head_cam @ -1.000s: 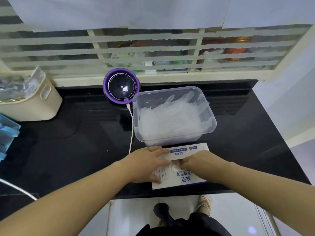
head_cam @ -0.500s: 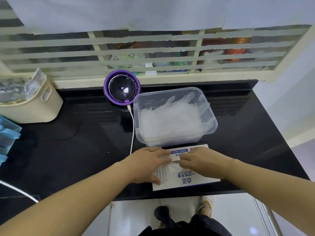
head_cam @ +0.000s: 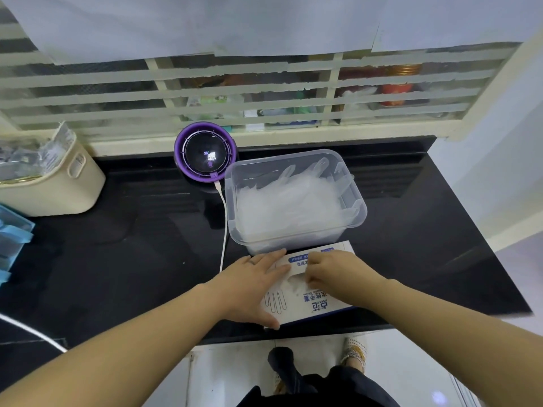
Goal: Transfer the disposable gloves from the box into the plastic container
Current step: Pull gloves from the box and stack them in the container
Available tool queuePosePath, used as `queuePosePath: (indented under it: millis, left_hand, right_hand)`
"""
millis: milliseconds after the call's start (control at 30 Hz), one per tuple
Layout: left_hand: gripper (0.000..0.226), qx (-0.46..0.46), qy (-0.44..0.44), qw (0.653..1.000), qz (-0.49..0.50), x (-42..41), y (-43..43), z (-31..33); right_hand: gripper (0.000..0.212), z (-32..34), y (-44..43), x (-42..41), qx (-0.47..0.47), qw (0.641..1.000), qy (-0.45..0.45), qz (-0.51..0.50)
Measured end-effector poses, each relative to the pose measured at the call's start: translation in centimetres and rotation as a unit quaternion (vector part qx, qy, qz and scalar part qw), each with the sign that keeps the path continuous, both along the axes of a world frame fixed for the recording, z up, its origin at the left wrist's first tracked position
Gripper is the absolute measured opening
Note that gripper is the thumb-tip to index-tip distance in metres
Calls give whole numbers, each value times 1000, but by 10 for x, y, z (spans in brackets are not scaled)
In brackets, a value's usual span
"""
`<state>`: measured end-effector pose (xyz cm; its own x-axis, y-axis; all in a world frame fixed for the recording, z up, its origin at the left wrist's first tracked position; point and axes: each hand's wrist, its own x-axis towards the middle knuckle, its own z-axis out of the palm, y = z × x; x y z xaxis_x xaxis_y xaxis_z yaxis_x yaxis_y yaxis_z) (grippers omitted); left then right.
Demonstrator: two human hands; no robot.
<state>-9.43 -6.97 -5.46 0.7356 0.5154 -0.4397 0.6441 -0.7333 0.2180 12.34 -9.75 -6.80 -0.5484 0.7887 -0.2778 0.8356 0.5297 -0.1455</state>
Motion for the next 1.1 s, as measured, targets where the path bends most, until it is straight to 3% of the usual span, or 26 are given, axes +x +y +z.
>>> queuePosePath:
  millis: [200, 300, 467, 600, 733, 900, 1000, 1100]
  left_hand:
    - [109, 3, 9, 1000, 7, -2, 3, 5]
    - [109, 2, 18, 1000, 12, -6, 4, 7]
    - [110, 1, 28, 1000, 5, -7, 4, 8]
    - [110, 14, 35, 999, 4, -8, 4, 13]
    - [104, 17, 38, 999, 0, -6, 3, 18]
    - [97, 27, 44, 999, 3, -4, 2, 17]
    - [83, 18, 45, 999, 5, -1, 1, 14]
    - [62, 14, 45, 999, 10, 0, 0, 16]
  right_hand:
    - [7, 5, 3, -12, 119, 979, 151, -65]
    - [7, 10, -4, -9, 158, 959, 211, -104]
    - [16, 11, -27, -4, 130, 961, 228, -89]
    - [10, 16, -27, -4, 121, 934, 295, -163]
    - [25, 20, -27, -17, 101, 942, 291, -131]
    - [11, 21, -20, -22, 45, 909, 332, -249]
    - [18, 24, -18, -46, -2, 940, 280, -194]
    - [18, 27, -13, -64, -13, 925, 324, -197]
